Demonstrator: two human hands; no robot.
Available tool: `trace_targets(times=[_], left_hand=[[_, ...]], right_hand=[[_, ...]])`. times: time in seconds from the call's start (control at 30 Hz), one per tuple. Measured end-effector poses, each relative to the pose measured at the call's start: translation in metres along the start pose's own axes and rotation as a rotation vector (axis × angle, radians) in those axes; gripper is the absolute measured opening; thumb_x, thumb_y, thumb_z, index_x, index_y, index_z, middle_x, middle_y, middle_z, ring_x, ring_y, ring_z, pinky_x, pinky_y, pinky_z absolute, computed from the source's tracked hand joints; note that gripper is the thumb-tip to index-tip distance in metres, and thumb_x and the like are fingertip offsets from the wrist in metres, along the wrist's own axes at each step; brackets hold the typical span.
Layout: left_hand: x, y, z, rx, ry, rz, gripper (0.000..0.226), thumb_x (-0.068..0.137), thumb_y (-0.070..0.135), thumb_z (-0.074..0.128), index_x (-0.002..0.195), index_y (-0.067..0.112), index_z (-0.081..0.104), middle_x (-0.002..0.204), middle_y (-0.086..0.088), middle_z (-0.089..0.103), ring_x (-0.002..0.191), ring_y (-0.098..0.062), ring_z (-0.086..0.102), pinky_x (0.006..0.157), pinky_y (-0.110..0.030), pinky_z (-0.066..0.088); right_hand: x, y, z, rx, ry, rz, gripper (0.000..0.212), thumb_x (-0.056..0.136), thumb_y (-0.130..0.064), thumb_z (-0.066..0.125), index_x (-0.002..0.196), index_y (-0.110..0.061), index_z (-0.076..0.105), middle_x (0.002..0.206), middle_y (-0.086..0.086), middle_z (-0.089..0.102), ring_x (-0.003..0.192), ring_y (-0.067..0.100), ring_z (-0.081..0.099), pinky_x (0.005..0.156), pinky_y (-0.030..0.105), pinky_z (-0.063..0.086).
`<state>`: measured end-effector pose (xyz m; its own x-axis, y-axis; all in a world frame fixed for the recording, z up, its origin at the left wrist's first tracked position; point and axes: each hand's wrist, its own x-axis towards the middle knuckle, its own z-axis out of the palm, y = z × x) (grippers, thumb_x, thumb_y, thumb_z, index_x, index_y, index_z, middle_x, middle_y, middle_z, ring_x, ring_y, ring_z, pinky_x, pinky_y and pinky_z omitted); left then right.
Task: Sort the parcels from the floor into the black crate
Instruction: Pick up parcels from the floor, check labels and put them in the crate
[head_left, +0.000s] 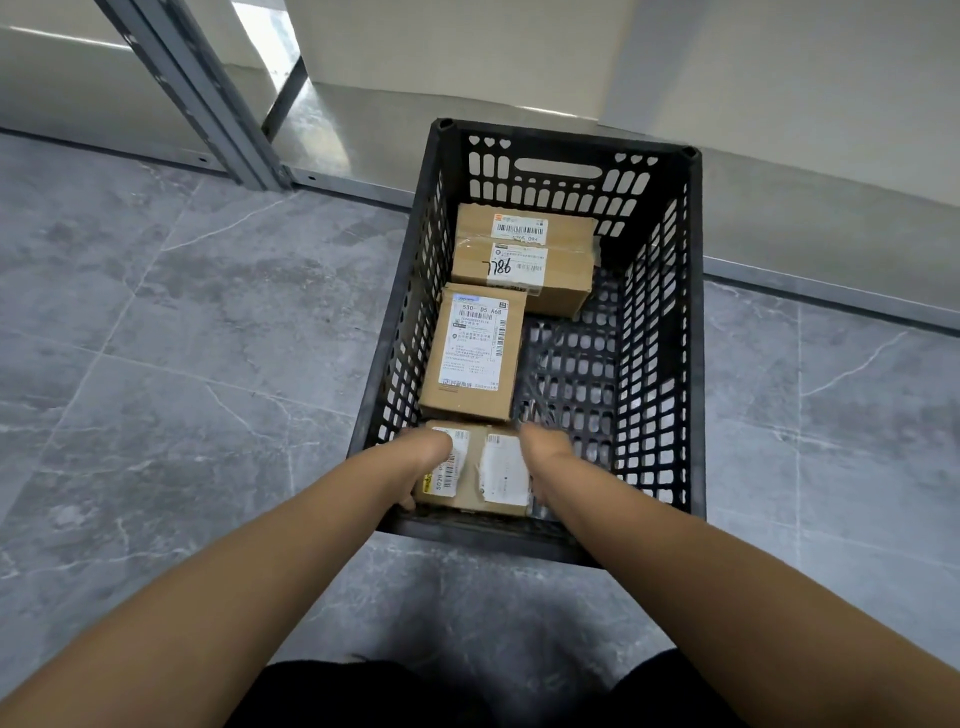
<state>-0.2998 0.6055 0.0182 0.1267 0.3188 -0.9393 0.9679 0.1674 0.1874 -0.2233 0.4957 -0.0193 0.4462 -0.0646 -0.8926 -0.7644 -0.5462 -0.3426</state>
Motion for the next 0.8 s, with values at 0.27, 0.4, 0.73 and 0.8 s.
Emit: trace_targets(times=[0.27,0.4,0.73,0.8], left_hand=[[0.002,0.0,-0.001,0.023,0.034,0.075,0.063,0.084,0.015,0.052,0.141,0.006,0.026,0.13,-0.018,0.051,0.12,-0.034,0.049,0.103,-0.044,0.042],[0.001,0.003,0.001,0.006,0.025,0.084,0.066,0.085,0.014,0.053,0.142,0.005,0.023,0.134,-0.018,0.048,0.123,-0.033,0.047,0.104,-0.042,0.041],[0.006,0.009,0.002,0.032,0.046,0.088,0.061,0.082,0.008,0.052,0.138,0.002,0.027,0.13,-0.018,0.047,0.12,-0.031,0.045,0.096,-0.035,0.041],[0.003,0.008,-0.002,-0.005,0.02,0.101,0.063,0.08,0.011,0.053,0.138,0.005,0.029,0.128,-0.018,0.048,0.118,-0.032,0.046,0.1,-0.042,0.041]], right_hand=[[0.011,0.004,-0.007,-0.121,-0.259,-0.035,0.023,0.093,0.001,0.034,0.108,-0.007,0.05,0.098,0.012,0.059,0.085,0.023,0.055,0.089,0.048,0.052],[0.009,0.006,-0.011,-0.123,-0.31,-0.023,0.039,0.093,0.006,0.031,0.123,-0.01,0.049,0.129,0.015,0.054,0.117,0.033,0.054,0.088,0.058,0.051],[0.018,0.011,-0.014,-0.157,-0.381,0.0,0.043,0.091,0.005,0.035,0.13,-0.011,0.043,0.135,0.015,0.05,0.12,0.031,0.05,0.096,0.057,0.046],[0.015,0.01,-0.018,-0.225,-0.348,-0.002,0.053,0.09,-0.002,0.042,0.142,-0.013,0.033,0.143,0.015,0.041,0.122,0.03,0.046,0.1,0.053,0.043]])
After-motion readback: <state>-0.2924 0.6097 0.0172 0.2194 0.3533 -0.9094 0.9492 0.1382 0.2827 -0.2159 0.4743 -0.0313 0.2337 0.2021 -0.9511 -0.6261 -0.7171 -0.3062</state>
